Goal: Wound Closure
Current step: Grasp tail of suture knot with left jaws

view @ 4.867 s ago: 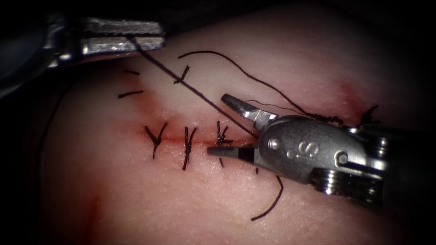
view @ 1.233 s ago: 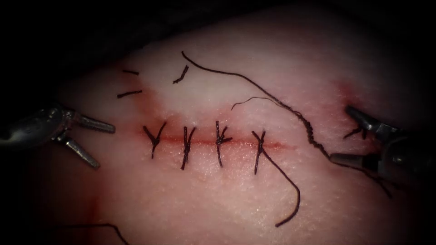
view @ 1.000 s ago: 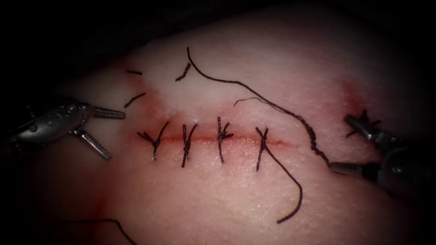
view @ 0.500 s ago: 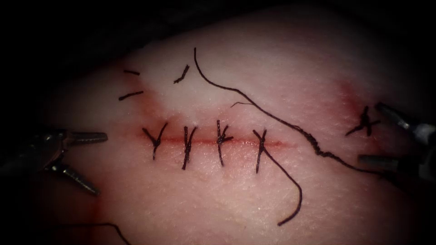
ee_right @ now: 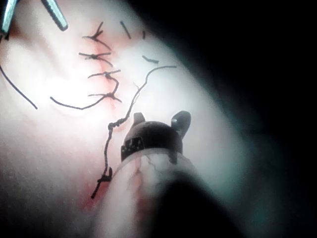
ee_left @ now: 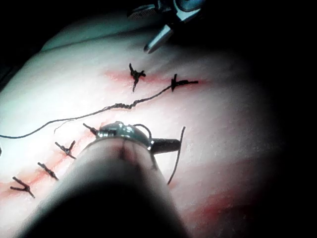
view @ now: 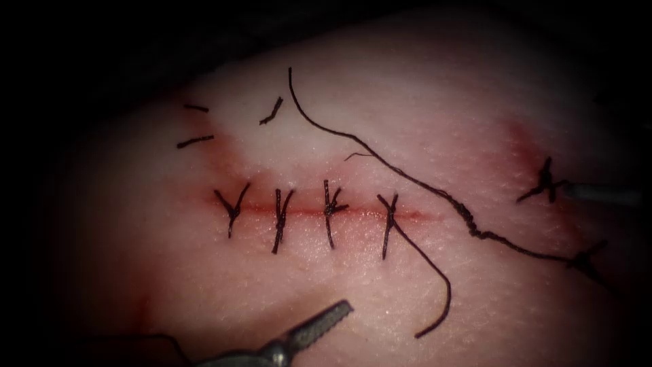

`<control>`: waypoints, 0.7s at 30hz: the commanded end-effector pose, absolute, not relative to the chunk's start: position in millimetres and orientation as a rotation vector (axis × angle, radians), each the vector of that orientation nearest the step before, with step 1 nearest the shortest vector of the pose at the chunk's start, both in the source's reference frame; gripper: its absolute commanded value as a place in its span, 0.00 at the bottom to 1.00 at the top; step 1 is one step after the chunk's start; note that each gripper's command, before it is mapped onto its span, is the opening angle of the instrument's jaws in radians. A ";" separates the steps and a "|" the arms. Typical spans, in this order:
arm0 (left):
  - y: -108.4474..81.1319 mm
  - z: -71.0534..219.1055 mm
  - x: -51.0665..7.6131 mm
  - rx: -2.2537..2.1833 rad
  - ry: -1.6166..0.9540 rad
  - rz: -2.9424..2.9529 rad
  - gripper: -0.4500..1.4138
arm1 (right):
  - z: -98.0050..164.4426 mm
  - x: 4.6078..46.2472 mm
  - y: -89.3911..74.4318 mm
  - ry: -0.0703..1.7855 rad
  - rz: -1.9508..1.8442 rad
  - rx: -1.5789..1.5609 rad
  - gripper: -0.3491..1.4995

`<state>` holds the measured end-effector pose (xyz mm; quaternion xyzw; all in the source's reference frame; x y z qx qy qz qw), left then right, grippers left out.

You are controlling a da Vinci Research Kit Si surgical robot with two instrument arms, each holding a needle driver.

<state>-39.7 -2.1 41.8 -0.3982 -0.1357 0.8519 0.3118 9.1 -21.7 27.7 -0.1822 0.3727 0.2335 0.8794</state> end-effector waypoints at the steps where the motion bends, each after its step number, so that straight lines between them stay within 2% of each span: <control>1: -1.5 42.5 -40.9 -1.048 -0.352 2.234 0.60 | 28.2 10.5 -21.5 0.782 0.486 -0.389 0.93; 5: -1.6 45.3 -42.7 -1.016 -0.336 2.187 0.51 | 29.1 12.3 -23.0 0.772 0.478 -0.393 0.94; 14: -1.9 50.9 -43.8 -0.945 -0.327 2.180 0.49 | 29.4 13.3 -23.9 0.770 0.470 -0.402 0.93; 16: -2.1 51.8 -44.0 -0.959 -0.354 2.179 0.44 | 29.5 13.5 -24.4 0.774 0.471 -0.402 0.93; 17: -2.2 52.0 -44.1 -0.972 -0.366 2.178 0.36 | 29.7 13.7 -24.8 0.773 0.467 -0.401 0.93; 20: -1.8 52.3 -44.1 -0.974 -0.368 2.177 0.32 | 29.9 14.0 -25.1 0.770 0.464 -0.398 0.93; 21: -1.7 52.5 -44.3 -0.974 -0.367 2.176 0.28 | 29.9 14.1 -25.2 0.770 0.464 -0.399 0.93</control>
